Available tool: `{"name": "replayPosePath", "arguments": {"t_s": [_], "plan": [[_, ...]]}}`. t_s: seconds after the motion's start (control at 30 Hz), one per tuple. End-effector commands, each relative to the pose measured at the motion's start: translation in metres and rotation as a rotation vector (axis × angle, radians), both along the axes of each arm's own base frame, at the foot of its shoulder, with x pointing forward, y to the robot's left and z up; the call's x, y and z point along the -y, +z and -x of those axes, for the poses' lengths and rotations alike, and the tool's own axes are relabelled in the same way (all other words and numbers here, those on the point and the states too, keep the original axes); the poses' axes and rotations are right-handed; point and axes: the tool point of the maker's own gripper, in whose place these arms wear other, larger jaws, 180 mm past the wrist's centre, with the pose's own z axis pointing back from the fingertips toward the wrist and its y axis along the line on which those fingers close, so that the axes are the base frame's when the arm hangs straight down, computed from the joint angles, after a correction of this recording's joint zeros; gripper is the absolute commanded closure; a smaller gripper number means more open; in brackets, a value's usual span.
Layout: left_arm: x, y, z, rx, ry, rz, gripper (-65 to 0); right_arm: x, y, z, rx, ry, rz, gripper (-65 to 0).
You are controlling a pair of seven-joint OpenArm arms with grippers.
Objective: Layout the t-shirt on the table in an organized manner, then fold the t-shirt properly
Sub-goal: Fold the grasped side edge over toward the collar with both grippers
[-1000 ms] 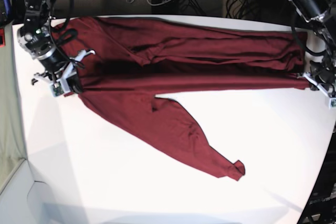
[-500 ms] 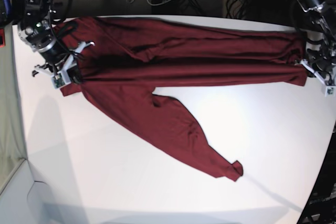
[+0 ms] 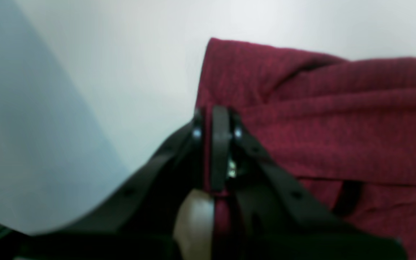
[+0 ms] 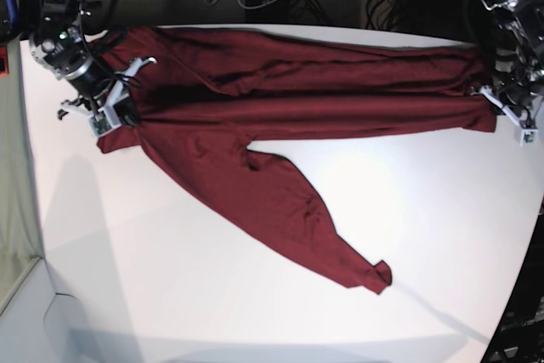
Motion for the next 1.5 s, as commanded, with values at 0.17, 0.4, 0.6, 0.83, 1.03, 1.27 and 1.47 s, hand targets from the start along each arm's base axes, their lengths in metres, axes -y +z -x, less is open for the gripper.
{"name": "replayPosePath", "arguments": {"t_s": [0.17,0.4,0.6,0.83,1.03,1.27,1.47], "plan": [[0.009,-0.004,0.003,-0.031,-0.059,-0.02,-0.3,0.008,-0.005,0.0,-0.003,-0.009,-0.008,0.0],[0.013,-0.009,0.009,-0.047,-0.072,-0.013,-0.4,0.028,0.001,-0.002,0.014,-0.063,0.01,0.0],[0.017,-0.01,0.012,-0.063,-0.118,-0.007,-0.4,0.04,0.003,-0.001,0.019,-0.093,0.02,0.0],[0.018,-0.012,0.013,-0.068,-0.117,-0.006,-0.5,0.039,0.003,0.001,0.017,-0.09,0.023,0.0],[0.021,-0.013,0.013,-0.07,-0.123,-0.002,-0.5,0.037,-0.012,0.013,-0.033,-0.089,0.012,0.0],[0.026,-0.019,0.019,-0.084,-0.123,0.01,-1.6,0.04,-0.024,0.019,-0.069,-0.103,0.001,0.0],[0.026,-0.019,0.019,-0.085,-0.122,0.011,-18.8,0.046,-0.024,0.019,-0.077,-0.096,0.023,-12.5]]}}
